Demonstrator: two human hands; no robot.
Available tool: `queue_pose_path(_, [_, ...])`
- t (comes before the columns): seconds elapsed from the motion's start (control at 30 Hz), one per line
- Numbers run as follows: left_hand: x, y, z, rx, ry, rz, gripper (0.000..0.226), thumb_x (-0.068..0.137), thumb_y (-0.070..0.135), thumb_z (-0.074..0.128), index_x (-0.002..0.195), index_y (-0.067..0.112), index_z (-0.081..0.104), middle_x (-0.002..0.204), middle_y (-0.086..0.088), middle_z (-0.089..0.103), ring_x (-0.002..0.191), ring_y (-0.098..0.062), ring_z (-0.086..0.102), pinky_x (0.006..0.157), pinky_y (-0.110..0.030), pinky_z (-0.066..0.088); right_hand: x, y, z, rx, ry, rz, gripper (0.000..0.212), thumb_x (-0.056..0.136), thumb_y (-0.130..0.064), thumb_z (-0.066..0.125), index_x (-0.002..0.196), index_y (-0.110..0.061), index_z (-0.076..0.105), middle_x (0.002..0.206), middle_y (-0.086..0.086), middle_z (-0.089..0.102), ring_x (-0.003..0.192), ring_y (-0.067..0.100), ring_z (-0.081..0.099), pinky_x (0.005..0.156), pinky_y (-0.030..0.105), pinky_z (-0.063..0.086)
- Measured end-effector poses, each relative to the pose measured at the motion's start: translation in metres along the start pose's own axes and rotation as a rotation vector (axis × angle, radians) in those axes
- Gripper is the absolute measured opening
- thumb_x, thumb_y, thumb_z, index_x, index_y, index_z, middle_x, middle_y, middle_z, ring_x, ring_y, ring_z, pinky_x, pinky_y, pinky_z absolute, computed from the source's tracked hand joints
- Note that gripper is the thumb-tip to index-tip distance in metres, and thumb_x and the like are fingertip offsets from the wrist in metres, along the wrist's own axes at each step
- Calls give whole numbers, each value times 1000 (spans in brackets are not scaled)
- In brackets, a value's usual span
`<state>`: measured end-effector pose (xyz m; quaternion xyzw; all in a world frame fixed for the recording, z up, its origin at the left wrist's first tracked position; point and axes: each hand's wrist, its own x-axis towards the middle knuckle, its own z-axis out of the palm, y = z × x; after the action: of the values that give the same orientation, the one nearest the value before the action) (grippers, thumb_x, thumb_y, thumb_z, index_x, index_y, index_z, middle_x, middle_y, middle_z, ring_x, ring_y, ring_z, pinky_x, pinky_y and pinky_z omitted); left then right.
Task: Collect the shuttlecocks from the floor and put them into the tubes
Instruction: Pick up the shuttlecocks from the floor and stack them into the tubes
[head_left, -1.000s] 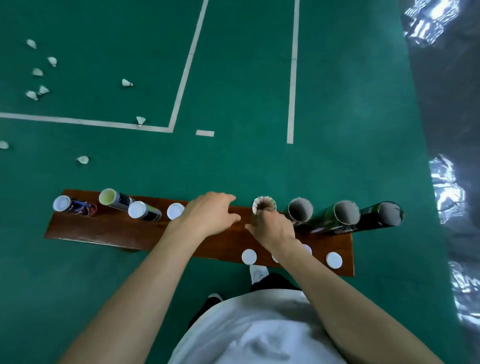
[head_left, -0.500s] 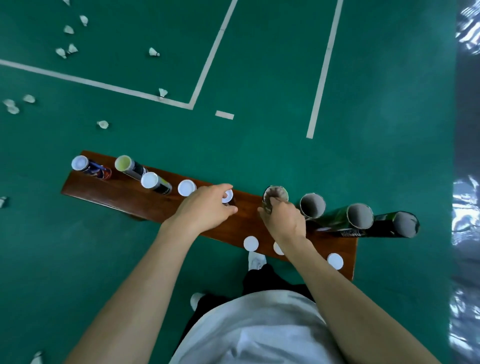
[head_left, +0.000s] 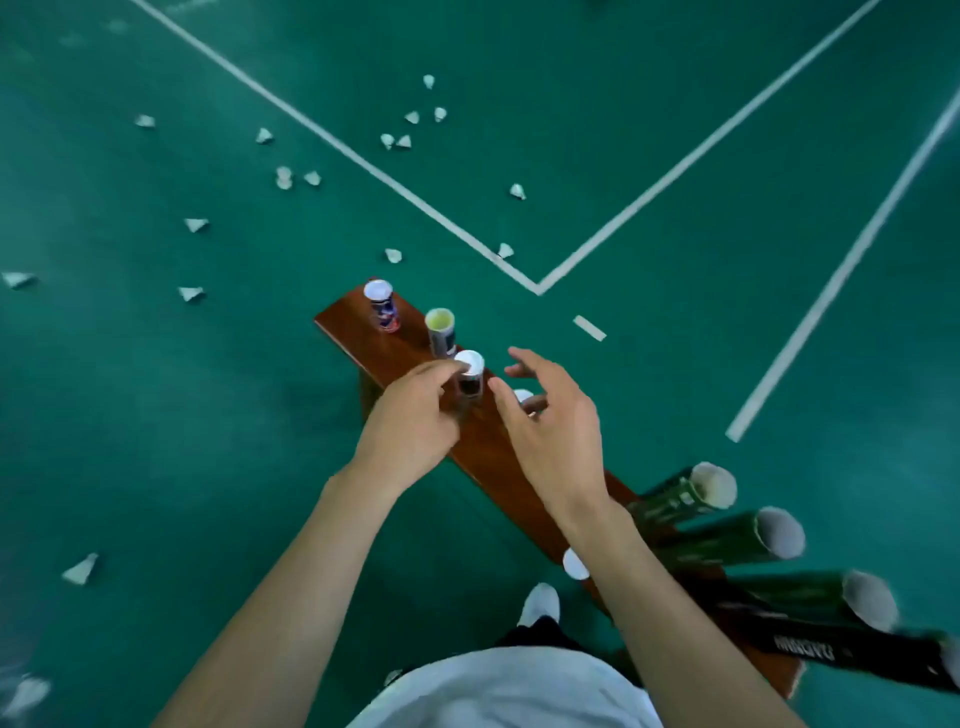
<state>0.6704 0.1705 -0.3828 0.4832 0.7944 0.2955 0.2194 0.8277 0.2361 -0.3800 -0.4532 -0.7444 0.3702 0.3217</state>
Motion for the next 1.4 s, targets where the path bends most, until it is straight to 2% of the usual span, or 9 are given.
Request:
queue_pose_path(0.1, [-57,-76,-61,40,130,-195,39,88,27,64,126,36,64,129,9,67,112,-16,66,96,-34,53,-10,-79,82,158,-200,-183,36,93,-46,67,125,-30,68,106,-15,72,79,5,67,79,21,54])
queue_pose_path(0.27, [-208,-211,-157,-9,377,-591,39,92,20,64,130,27,66,128,1,68,117,-19,64,101,-35,49,-90,-204,234,419,-571,-312,25,88,-52,61,110,-43,69,92,-21,70,70,6,65,66,24,50])
queue_pose_path(0.4, [-321,-268,-202,2,569,-789,40,89,13,64,128,24,69,132,3,68,122,-17,61,106,-27,42,-172,-256,320,476,-902,-336,11,90,-48,62,95,-42,70,87,-11,75,71,13,69,68,30,53])
queue_pose_path(0.53, [-411,-300,-231,-73,779,-933,38,87,2,63,119,18,74,131,1,69,127,-16,60,112,-32,41,-241,-290,380,457,-1194,-312,12,98,-38,65,95,-30,73,82,-9,76,66,15,68,62,34,51])
queue_pose_path(0.63, [-455,-320,-248,-157,971,-1027,47,78,-11,54,109,18,77,116,3,73,112,-11,64,104,-26,46,-273,-314,423,429,-1338,-323,13,102,-32,64,97,-26,75,82,-5,77,62,14,67,58,31,50])
queue_pose_path(0.73, [-475,-342,-265,-218,1165,-1079,56,72,-13,44,99,23,77,78,11,67,69,1,57,69,-16,47,-284,-334,463,417,-1404,-283,15,102,-30,64,97,-23,76,81,-2,77,58,13,66,51,21,47])
queue_pose_path(0.83, [-481,-380,-286,-258,1272,-1127,50,77,-10,46,96,24,77,58,16,56,48,0,45,50,-12,34,-285,-351,513,399,-1421,-214,17,102,-30,63,95,-21,76,81,0,77,56,12,64,46,20,46])
queue_pose_path(1.13, [-481,-541,-404,-325,1282,-1271,64,66,-11,37,95,32,75,55,13,37,47,-8,29,47,-23,28,-274,-452,723,342,-1473,-142,25,104,-36,59,92,-19,74,81,0,77,59,13,65,51,26,48])
queue_pose_path(1.4, [-478,-658,-519,-261,1237,-1242,62,72,-14,41,97,30,76,54,13,39,46,-7,33,45,-16,27,-288,-554,879,268,-1608,-231,27,105,-36,57,89,-21,75,81,0,77,58,12,65,49,22,46])
